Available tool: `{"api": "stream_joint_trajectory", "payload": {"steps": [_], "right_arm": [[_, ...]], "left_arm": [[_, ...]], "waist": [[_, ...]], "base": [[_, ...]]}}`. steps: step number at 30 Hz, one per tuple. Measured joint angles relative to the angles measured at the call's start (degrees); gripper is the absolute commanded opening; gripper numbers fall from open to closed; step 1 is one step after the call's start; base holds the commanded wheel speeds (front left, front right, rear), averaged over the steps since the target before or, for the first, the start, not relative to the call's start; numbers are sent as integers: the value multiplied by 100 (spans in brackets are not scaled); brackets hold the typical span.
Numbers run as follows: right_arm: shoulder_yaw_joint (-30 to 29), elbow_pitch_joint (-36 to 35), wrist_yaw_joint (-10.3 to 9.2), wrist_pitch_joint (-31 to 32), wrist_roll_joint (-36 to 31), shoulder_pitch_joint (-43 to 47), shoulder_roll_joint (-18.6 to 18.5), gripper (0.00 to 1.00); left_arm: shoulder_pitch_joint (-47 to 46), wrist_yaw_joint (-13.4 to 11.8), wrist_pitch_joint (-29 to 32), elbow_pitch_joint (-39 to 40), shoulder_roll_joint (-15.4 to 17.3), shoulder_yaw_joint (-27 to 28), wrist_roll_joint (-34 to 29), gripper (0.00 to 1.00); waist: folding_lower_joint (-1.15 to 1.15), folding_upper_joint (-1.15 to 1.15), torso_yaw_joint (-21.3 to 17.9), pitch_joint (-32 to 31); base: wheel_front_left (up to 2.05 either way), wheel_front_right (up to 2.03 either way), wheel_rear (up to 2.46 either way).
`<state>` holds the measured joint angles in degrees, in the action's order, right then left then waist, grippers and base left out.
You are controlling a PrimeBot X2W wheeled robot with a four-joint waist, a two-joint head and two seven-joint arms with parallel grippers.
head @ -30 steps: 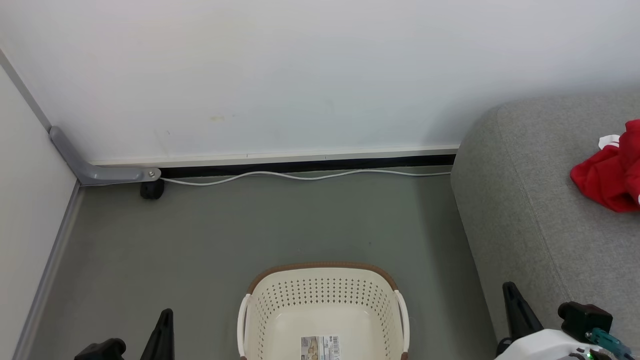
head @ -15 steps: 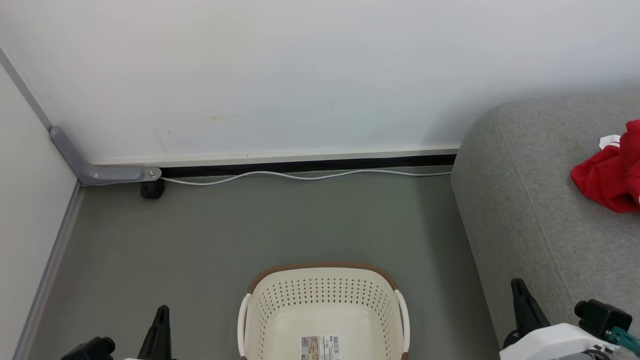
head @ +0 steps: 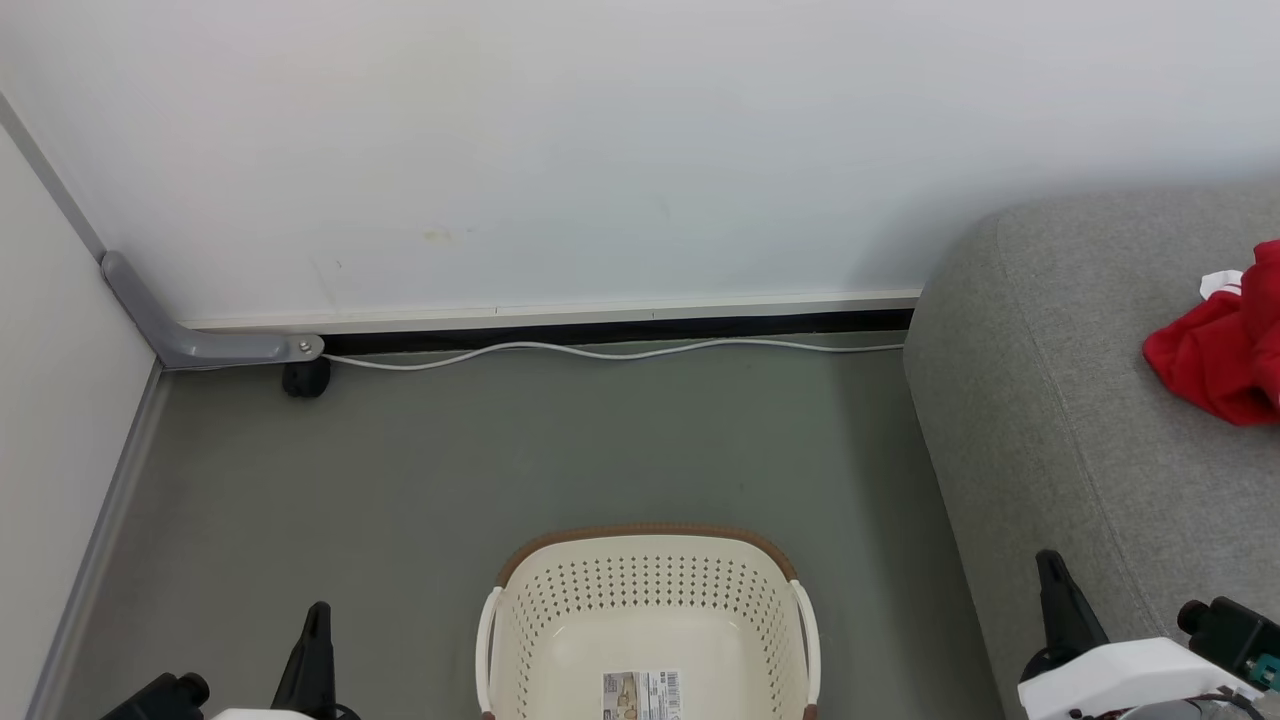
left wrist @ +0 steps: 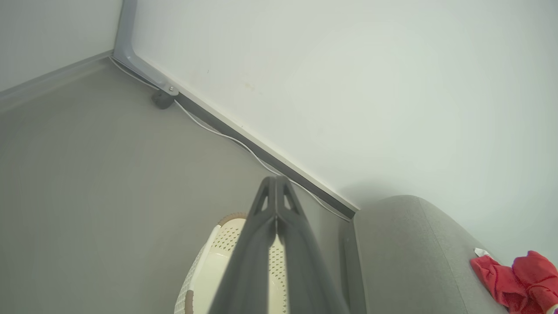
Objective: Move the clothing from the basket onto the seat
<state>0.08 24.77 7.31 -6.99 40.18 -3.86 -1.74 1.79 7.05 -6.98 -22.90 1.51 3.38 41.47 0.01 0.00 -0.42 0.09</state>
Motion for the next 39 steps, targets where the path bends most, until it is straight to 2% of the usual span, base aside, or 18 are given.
{"api": "stream_joint_trajectory", "payload": {"steps": [39], "right_arm": [[-372, -419, -2, 647, 2510, -3, -7, 0]], "left_arm": [[-237, 0, 647, 347, 11, 57, 2431, 0]], "waist": [[0, 0, 21, 4]], "base": [[0, 0, 0]]}}
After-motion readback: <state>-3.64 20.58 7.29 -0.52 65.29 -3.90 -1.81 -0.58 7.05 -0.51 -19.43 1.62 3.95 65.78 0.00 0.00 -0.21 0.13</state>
